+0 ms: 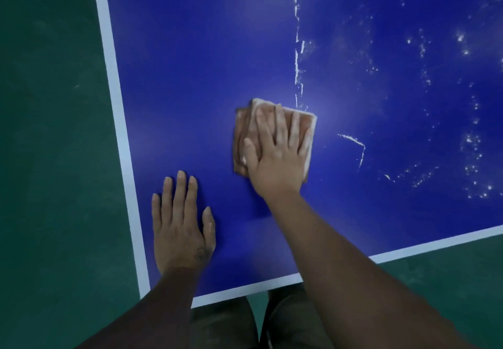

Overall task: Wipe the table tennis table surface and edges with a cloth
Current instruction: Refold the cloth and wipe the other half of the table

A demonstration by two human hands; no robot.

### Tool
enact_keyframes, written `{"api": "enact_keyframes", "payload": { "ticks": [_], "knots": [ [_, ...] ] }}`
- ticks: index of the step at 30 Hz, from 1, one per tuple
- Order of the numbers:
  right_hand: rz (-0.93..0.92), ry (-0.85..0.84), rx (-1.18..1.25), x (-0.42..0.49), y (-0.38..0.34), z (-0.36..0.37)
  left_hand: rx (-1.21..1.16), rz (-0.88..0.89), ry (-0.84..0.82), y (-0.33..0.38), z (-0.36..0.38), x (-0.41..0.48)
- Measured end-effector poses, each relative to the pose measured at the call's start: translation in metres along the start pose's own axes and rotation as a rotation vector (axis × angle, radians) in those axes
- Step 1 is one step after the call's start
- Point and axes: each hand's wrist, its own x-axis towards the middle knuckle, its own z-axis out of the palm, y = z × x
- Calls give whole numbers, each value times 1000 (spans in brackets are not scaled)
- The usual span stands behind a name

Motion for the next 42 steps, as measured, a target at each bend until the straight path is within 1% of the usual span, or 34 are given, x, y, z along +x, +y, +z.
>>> {"api": "enact_keyframes", "payload": {
  "ticks": [2, 4, 9, 13, 15, 19, 21, 24, 26, 30, 33, 35, 38, 40, 42],
  "knots": [
    [62, -34, -11, 17, 12, -4, -1, -8, -10, 1, 0, 0],
    [62, -64, -32, 18, 26, -8, 2, -16, -18, 2, -2, -1],
    [57, -46, -128, -41, 64, -15, 12, -17, -14, 1, -1, -1],
    [98, -66, -102, -59, 47, -12, -4, -15, -13, 1, 0, 0],
    [18, -73, -104, -49, 22, -8, -16, -11, -8, 0, 0, -1],
    [-250, 1, -36, -2, -35, 5, -16, -9, -6, -2, 2, 0],
    [-300, 32, -8, 25, -44, 8, -10, -11, -13, -1, 3, 0],
    [-306, 35, -20, 52, -21, 5, -4, -13, -27, -3, 2, -1],
    [-264, -3, -57, 62, 12, -2, 1, -13, -40, -3, 3, -2],
    [6, -49, -93, 71, 76, -23, 5, -17, -51, -2, 2, -2],
    [86, -76, -102, 60, 85, -27, 0, -19, -42, -2, 3, -2],
    [42, -79, -126, 47, 66, -24, -6, -16, -38, -2, 3, -2],
    [-178, -57, -105, 31, 16, -14, 1, -4, -33, -4, 4, -2],
    [-286, -34, -61, 37, -12, -8, -3, -5, -25, -4, 4, -1],
    [-330, -22, -36, 57, -22, -5, -9, -1, -16, -3, 4, -1]
  ]
}}
